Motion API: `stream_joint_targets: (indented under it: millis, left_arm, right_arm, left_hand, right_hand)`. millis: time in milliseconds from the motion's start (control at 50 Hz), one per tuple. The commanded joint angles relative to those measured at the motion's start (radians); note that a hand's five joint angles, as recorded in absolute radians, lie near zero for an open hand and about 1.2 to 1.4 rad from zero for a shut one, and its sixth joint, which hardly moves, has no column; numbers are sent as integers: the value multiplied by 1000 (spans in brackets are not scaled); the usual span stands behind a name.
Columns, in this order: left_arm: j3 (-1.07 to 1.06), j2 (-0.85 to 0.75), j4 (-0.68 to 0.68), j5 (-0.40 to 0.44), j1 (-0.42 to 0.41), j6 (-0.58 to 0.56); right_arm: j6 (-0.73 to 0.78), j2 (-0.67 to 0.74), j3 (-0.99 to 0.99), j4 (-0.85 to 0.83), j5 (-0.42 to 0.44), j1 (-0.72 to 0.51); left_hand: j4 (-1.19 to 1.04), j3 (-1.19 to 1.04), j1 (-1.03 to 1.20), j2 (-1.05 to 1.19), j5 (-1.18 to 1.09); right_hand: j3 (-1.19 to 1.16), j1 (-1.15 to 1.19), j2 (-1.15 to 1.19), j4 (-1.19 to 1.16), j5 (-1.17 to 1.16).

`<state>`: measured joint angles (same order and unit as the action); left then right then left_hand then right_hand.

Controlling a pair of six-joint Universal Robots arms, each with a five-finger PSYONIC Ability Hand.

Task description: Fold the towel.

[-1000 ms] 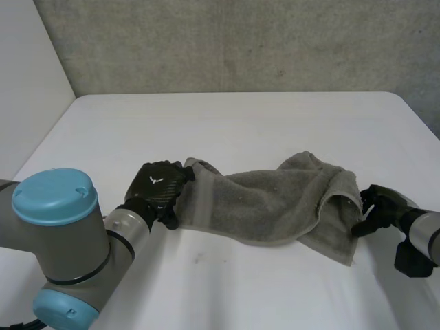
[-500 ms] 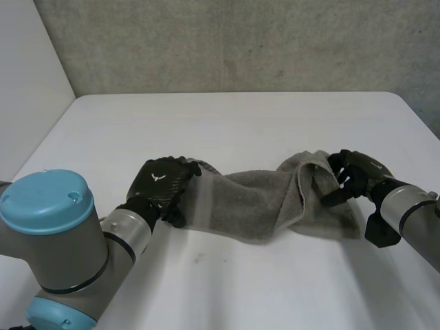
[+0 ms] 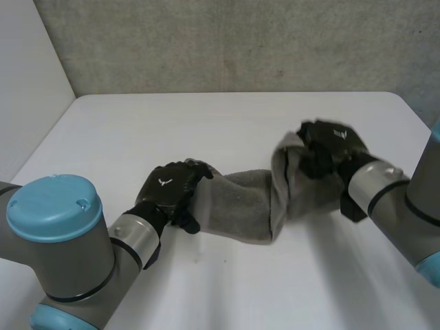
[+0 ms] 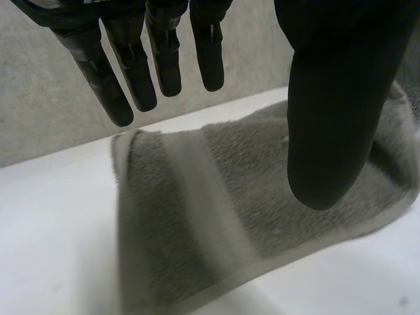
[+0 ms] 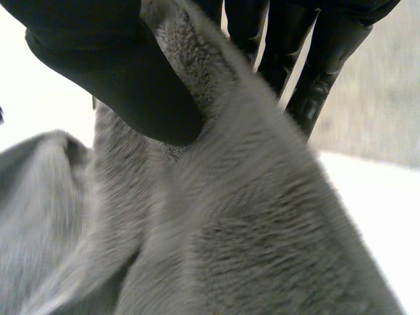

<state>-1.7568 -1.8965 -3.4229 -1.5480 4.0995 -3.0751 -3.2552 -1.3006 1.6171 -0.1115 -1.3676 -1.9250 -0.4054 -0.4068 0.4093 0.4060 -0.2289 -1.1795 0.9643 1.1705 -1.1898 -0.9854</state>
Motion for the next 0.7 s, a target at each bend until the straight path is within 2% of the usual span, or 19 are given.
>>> stream_joint_targets:
  millis: [20, 80, 160, 200, 220, 320, 340, 420, 480, 600, 640, 700]
  left_arm:
    - [17, 2, 22, 2, -15, 170]
    - [49, -10, 68, 2, -16, 275]
    - [71, -19, 99, 2, -16, 346]
    - [82, -36, 117, 3, -18, 409]
    - [82, -36, 117, 3, -18, 409]
    - [92, -65, 120, 3, -30, 486]
    - [92, -65, 120, 3, -30, 486]
    - [121, -93, 117, 0, -68, 542]
    - [141, -117, 113, -1, -93, 579]
    - [186, -167, 108, -18, -154, 592]
    - [232, -220, 93, -68, -188, 586]
    - [258, -249, 88, -96, -200, 584]
  right_arm:
    - [172, -100, -115, 52, -111, -109]
    - [346, -103, -221, 124, -200, -225]
    - [465, -100, -267, 144, -245, -272]
    - [582, -95, -299, 145, -274, -305]
    - [583, -95, -299, 145, -274, -305]
    - [799, -92, -344, 144, -327, -370]
    - [799, -92, -344, 144, -327, -370]
    - [923, -79, -365, 141, -410, -426]
    - [957, -72, -373, 141, -450, -456]
    - [963, -74, -375, 141, -475, -476]
    - [959, -77, -373, 141, -481, -479]
    - [957, -78, -370, 141, -481, -479]
  left_hand:
    - [-52, -50, 48, 51, -54]
    - [-55, -53, 51, 54, -57]
    - [-55, -53, 51, 54, -57]
    - [-55, -53, 51, 54, -57]
    - [-55, -53, 51, 54, -57]
    - [-55, -53, 51, 54, -57]
    - [-55, -53, 51, 54, -57]
    - [-61, -59, 57, 60, -62]
    - [-64, -62, 60, 63, -65]
    - [-66, -65, 63, 66, -68]
    - [-66, -65, 63, 66, -68]
    - [-69, -68, 65, 69, -71]
  right_hand:
    - [-217, 432, 226, -206, -236]
    - [-217, 432, 226, -206, -236]
    - [-217, 432, 226, -206, -236]
    - [-217, 432, 226, -206, -236]
    - [-217, 432, 226, -206, -236]
    - [-217, 432, 226, -206, -236]
    - [-217, 432, 226, -206, -236]
    - [-217, 432, 226, -206, -236]
    - [-217, 432, 226, -206, -236]
    - [-217, 432, 226, -206, -236]
    - [-217, 432, 226, -206, -236]
    - [-217, 432, 226, -206, -236]
